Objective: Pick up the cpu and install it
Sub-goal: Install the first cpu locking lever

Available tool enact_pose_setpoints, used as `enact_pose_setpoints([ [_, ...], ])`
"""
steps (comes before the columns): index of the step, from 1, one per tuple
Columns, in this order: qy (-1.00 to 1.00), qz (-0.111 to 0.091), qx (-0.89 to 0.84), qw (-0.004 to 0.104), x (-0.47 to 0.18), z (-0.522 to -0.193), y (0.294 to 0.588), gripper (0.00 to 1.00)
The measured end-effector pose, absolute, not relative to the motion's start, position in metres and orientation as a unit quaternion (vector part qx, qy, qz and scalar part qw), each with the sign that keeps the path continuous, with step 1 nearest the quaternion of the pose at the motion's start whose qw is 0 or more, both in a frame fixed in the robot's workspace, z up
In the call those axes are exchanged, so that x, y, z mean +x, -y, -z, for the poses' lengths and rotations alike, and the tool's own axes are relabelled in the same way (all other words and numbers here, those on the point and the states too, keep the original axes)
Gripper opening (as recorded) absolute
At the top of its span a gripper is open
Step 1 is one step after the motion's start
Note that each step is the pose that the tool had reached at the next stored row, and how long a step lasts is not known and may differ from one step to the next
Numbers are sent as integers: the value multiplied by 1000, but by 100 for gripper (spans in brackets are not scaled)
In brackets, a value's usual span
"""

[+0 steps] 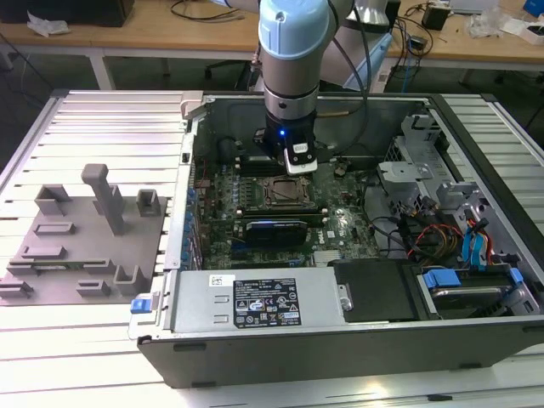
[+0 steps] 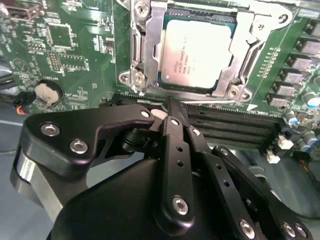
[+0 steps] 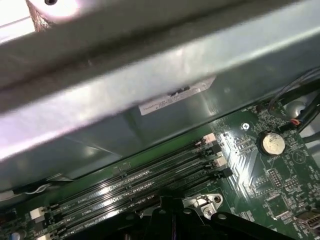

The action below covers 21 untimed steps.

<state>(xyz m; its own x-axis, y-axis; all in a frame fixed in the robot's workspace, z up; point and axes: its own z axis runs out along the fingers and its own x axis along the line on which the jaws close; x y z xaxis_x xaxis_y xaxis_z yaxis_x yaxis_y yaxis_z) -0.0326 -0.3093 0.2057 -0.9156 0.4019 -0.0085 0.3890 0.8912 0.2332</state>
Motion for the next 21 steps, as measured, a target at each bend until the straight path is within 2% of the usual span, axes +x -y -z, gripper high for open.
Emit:
enact_pose_setpoints([
  [21, -972, -116, 203, 35, -38, -208, 305, 11],
])
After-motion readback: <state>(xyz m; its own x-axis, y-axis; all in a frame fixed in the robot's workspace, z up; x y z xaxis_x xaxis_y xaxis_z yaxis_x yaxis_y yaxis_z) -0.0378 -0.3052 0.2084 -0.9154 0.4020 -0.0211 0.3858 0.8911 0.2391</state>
